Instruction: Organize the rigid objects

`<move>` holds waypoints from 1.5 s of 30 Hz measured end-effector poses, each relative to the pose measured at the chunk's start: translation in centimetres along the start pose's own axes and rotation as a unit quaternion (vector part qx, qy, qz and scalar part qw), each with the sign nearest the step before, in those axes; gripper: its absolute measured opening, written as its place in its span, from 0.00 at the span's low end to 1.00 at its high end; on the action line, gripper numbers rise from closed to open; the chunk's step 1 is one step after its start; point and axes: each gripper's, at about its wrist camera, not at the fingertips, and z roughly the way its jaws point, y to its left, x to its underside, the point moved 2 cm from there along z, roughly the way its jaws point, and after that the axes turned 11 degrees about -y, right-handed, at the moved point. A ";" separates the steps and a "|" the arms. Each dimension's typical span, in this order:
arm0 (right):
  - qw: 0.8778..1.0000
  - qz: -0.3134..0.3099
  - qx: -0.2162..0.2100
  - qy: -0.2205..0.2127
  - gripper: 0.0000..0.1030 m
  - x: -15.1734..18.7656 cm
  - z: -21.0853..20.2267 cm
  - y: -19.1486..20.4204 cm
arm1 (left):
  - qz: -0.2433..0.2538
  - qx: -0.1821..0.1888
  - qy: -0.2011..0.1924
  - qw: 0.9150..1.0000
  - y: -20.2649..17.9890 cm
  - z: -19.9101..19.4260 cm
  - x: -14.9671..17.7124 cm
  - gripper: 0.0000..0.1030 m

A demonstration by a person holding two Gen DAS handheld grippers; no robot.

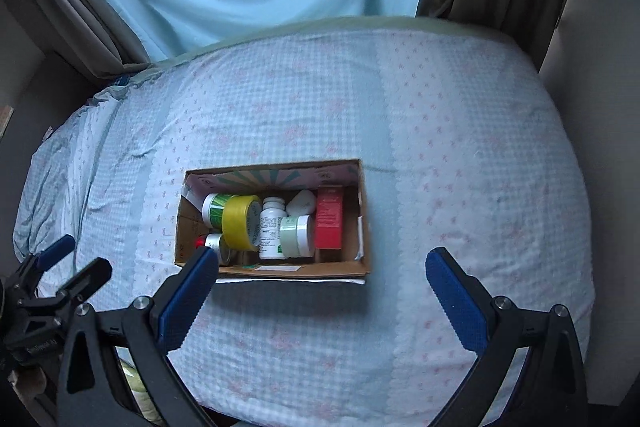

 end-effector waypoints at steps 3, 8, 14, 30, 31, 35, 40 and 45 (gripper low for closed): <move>0.998 -0.035 0.014 -0.048 1.00 -0.9 -5.1 -0.5 | -0.008 -0.003 -0.046 0.999 -1.7 -4.2 -1.5 1.00; 0.991 -0.068 0.024 -0.114 1.00 -1.0 -12.0 -0.9 | 0.002 -0.016 -0.112 0.994 -4.4 -9.7 -2.2 1.00; 0.984 -0.062 0.025 -0.167 1.00 -0.2 -16.6 -1.7 | 0.010 -0.021 -0.149 0.989 -6.4 -12.8 -1.0 1.00; 0.976 -0.046 0.044 -0.210 1.00 1.0 -19.7 -3.2 | 0.028 -0.024 -0.183 0.982 -8.3 -15.2 -0.9 1.00; 0.975 -0.044 0.043 -0.212 1.00 1.0 -19.8 -3.3 | 0.030 -0.024 -0.183 0.982 -8.5 -15.3 -1.0 1.00; 0.974 -0.041 0.046 -0.216 1.00 1.2 -20.0 -3.3 | 0.032 -0.023 -0.185 0.982 -8.6 -15.5 -1.0 1.00; 0.974 -0.043 0.047 -0.217 1.00 1.3 -19.9 -3.2 | 0.037 -0.028 -0.187 0.981 -8.6 -15.8 -0.8 1.00; 0.974 -0.045 0.045 -0.217 1.00 1.5 -19.9 -3.1 | 0.037 -0.030 -0.188 0.981 -8.4 -16.0 -0.8 1.00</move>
